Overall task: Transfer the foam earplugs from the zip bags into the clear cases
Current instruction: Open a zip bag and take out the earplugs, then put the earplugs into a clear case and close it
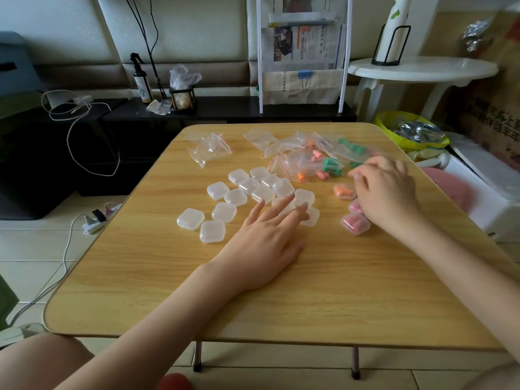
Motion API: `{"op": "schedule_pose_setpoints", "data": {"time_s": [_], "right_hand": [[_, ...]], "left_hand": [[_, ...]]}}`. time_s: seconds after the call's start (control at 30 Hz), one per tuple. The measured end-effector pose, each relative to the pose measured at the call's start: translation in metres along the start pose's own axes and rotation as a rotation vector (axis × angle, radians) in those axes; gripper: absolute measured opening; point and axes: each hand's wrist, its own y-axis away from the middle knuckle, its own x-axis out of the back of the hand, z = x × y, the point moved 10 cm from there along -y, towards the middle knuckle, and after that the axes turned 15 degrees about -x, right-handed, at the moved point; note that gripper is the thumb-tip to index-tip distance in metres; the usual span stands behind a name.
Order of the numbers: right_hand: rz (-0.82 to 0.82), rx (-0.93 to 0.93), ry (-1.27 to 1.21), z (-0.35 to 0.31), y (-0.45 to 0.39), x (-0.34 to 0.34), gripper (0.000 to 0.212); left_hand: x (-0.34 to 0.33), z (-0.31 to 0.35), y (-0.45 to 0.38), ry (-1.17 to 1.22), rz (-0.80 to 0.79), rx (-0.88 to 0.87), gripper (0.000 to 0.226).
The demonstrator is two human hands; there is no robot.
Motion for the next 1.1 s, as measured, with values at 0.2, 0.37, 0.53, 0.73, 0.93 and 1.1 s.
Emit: {"op": "schedule_pose_setpoints", "data": {"time_s": [0.2, 0.37, 0.53, 0.73, 0.93, 1.1], "right_hand": [[-0.121, 0.221, 0.037, -0.054, -0.012, -0.032, 0.049], [-0.164, 0.226, 0.104, -0.063, -0.024, -0.058, 0.041], [-0.065, 0.14, -0.139, -0.057, -0.03, -0.038, 0.017], [-0.16, 0.005, -0.391, -0.042, -0.046, -0.036, 0.021], [-0.066, 0.01, -0.298, -0.042, -0.046, -0.015, 0.028], [-0.066, 0.029, -0.529, -0.043, -0.051, -0.004, 0.02]], "left_hand": [[0.009, 0.003, 0.0, -0.08, 0.129, -0.029, 0.05], [0.012, 0.003, 0.003, -0.064, 0.188, -0.028, 0.04], [0.004, 0.0, 0.002, 0.013, 0.166, -0.037, 0.033], [0.01, 0.007, 0.005, 0.015, 0.16, -0.036, 0.038], [0.009, 0.013, 0.006, 0.051, 0.132, -0.035, 0.04], [0.01, 0.013, 0.007, 0.091, 0.124, -0.028, 0.043]]}}
